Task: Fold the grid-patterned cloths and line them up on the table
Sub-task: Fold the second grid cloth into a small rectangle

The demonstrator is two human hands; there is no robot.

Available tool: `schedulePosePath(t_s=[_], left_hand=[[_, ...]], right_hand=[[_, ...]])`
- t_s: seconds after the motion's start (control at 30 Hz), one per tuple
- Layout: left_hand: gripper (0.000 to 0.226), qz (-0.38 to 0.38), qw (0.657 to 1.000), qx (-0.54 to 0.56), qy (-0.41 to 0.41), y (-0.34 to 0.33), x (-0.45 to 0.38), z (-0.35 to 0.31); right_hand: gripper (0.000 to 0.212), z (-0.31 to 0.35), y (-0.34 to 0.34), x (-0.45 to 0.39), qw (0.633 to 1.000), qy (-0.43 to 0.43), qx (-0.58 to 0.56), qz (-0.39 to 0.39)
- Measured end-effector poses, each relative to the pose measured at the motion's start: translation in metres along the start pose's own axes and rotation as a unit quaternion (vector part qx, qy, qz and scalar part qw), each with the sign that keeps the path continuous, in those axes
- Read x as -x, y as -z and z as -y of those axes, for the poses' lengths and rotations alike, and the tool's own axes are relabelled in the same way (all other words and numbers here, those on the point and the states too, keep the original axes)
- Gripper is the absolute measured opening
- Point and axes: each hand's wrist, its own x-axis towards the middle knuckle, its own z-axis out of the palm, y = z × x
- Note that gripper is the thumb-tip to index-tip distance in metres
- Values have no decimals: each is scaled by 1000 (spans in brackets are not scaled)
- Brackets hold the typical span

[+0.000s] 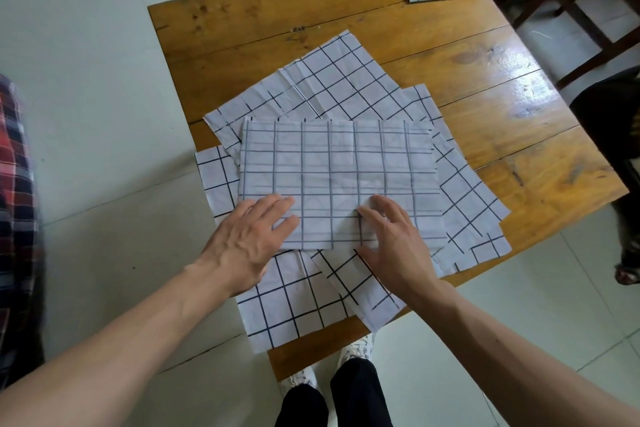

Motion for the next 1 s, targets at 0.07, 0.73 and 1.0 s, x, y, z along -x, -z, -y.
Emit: schedulePosePath(t_s=[0.07, 0.73, 1.0], left_hand=[[89, -14, 1000, -6, 0, -2, -1, -1], [9, -241, 961, 129, -29, 50, -19, -57], [23, -188, 956, 226, -1, 39, -28, -46]], right_hand=[[70, 0, -1, 1, 1000, -5, -4, 0], [29, 28, 24, 14, 988, 129, -17, -85], [10, -9, 40, 23, 975, 144, -92, -141]])
